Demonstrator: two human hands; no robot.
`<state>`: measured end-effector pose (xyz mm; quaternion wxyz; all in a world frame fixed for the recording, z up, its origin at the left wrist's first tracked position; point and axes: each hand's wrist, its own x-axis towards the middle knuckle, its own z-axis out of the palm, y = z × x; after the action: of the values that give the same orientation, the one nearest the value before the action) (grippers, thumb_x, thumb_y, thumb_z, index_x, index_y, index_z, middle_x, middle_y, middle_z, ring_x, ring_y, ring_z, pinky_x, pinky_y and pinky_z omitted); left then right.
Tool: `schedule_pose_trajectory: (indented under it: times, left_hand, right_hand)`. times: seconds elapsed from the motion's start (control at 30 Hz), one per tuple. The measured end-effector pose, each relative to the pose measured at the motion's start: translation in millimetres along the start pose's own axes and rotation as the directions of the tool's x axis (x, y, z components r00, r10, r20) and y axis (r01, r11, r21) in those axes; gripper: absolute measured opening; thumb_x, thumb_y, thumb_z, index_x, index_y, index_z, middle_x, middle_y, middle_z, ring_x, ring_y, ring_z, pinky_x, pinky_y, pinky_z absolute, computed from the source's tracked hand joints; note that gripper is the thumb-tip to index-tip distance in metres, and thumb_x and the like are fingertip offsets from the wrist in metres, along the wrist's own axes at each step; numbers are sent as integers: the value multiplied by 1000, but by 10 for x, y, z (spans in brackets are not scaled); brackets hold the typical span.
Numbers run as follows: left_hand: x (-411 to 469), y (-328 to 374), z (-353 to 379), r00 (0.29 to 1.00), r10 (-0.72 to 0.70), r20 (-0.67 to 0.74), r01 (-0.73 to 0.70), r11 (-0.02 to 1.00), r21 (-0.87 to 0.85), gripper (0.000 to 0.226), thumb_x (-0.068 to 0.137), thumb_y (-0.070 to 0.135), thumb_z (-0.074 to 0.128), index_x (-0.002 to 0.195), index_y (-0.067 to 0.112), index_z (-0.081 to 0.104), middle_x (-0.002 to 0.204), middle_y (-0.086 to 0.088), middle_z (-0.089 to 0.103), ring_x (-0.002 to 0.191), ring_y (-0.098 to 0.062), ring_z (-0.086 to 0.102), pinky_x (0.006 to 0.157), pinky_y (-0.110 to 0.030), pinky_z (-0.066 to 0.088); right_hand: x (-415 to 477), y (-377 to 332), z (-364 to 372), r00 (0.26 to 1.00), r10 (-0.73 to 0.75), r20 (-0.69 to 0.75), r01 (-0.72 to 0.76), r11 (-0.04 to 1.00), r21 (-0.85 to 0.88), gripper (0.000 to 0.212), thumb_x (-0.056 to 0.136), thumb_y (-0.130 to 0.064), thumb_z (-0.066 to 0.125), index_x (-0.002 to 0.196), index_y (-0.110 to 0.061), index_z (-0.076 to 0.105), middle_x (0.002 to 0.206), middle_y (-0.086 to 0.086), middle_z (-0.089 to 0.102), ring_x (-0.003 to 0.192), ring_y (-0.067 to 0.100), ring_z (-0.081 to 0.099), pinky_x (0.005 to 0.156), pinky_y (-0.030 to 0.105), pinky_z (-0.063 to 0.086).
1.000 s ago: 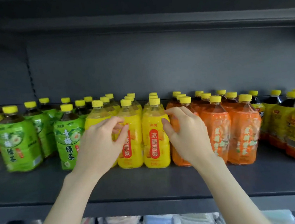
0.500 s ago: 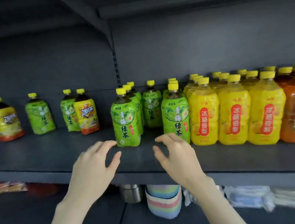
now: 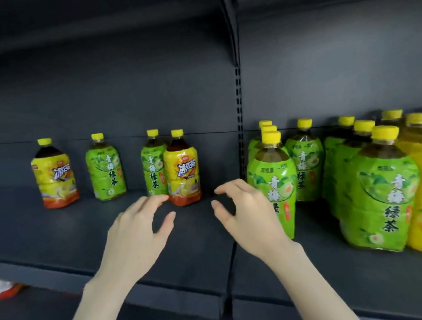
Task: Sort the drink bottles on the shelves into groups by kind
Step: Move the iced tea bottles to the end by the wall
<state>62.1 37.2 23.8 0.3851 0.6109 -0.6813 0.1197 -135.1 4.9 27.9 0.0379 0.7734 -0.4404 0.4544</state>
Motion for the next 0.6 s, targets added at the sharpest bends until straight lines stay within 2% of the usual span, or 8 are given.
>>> schedule_pose_trajectory:
  times: [0.17,0.27,0.37,0.5,0.6]
  left_hand:
    - [385,-541,141,999,-21,-34,17,993,-114,28,86,28,64,113,21,61,102,5,65,93,-15,62,73,-35,48]
    - [647,-838,248,999,-29,-41,21,983,-180,29,86,27,64,114,19,61,104,3,64,93,-14,61,75,-37,49]
    - [934,-1155,370,998,-56,-27,45,950,-311,30,87,24,64,116,15,60,109,0,64,93,-14,61,78,-37,50]
    - [1307,-1614,580,995,-78,62,98,888,-449,39,86,26,65,121,13,55,116,-6,61,97,-18,60,84,-40,51]
    - [1588,-1890,735,990,-61,129,117,867,-485,52,87,33,64,130,12,46,128,-7,54,105,-19,57,88,-36,48]
  right_hand:
    - [464,-172,420,998,46,51,-46,999,-5,25,93,-30,57,113,-16,63,113,-1,60,100,21,58,77,36,50]
    - [749,-241,706,991,97,90,-93,995,-48,27,94,-30,55,116,-17,62,112,0,59,98,22,57,76,34,49]
    - [999,-277,1012,983,158,97,-149,985,-89,30,94,-30,55,120,-17,60,119,1,57,103,24,56,79,36,48]
    - [1285,-288,1407,962,273,9,-271,957,-101,40,93,-31,57,130,-16,52,130,3,49,120,25,44,85,38,45]
    - [1424,-279,1665,932,350,-95,-359,927,-106,58,90,-35,62,139,-15,40,139,8,38,126,28,34,95,39,39]
